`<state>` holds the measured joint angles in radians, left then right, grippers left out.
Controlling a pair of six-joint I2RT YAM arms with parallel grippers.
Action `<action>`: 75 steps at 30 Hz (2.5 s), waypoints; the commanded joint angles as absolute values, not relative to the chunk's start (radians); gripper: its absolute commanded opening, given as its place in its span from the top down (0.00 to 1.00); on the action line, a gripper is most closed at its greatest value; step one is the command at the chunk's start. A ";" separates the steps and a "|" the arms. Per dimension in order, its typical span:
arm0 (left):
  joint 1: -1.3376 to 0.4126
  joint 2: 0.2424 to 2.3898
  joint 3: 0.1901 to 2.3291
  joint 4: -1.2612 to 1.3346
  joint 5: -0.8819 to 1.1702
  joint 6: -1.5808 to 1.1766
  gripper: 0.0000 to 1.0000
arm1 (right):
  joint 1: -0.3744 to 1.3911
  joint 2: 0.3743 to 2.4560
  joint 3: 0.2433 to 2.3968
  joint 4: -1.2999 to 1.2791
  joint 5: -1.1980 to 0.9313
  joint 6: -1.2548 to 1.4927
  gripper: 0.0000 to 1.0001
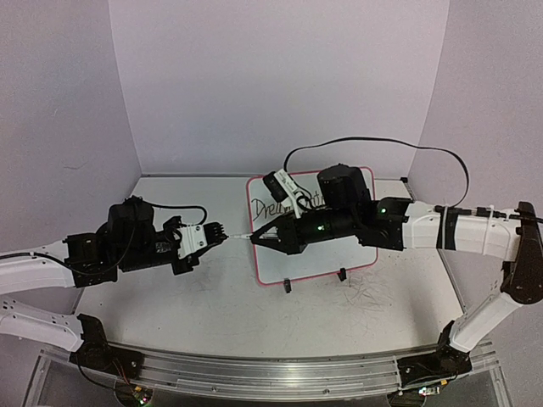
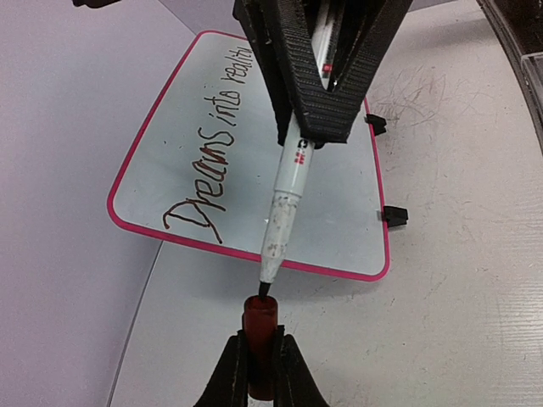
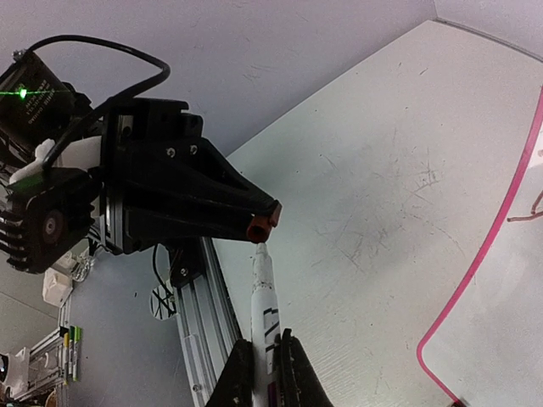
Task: Write a sentence on the whiteboard
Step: Insert the pen cap into the whiteboard marker, then put down the whiteboard marker at the center of the board.
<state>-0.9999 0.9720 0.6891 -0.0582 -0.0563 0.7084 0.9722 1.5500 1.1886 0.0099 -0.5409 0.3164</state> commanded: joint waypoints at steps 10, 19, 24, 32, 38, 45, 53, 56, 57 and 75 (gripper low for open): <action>-1.012 0.985 0.682 -0.015 -0.069 0.724 1.00 | 0.985 1.567 1.244 0.042 -0.538 0.302 1.00; -1.018 0.982 0.684 -0.015 -0.075 0.728 1.00 | 0.995 1.605 1.264 0.015 -0.533 0.297 1.00; -1.042 1.005 0.707 -0.054 -0.085 0.743 1.00 | 0.996 1.652 1.322 -0.069 -0.533 0.289 1.00; -1.108 1.080 0.829 -0.190 -0.129 0.753 1.00 | 1.002 1.761 1.451 -0.268 -0.593 0.268 1.00; -1.210 1.127 0.892 -0.183 -0.193 0.739 1.00 | 1.038 1.831 1.490 -0.255 -0.639 0.313 1.00; -1.302 1.135 0.880 -0.095 -0.216 0.708 1.00 | 1.108 1.893 1.440 0.031 -0.681 0.458 1.00; -1.308 1.059 0.815 -0.094 -0.297 0.582 0.95 | 1.104 1.702 1.233 0.093 -0.478 0.369 1.00; -1.307 1.010 0.806 -0.096 -0.346 0.473 0.58 | 1.102 1.614 1.106 0.147 -0.395 0.271 1.00; -1.307 0.988 0.806 -0.097 -0.353 0.435 0.49 | 1.102 1.585 1.069 0.167 -0.371 0.238 1.00; -1.304 0.722 0.822 -0.130 -0.724 -0.082 0.26 | 1.128 1.689 0.820 0.347 -0.380 -0.243 0.99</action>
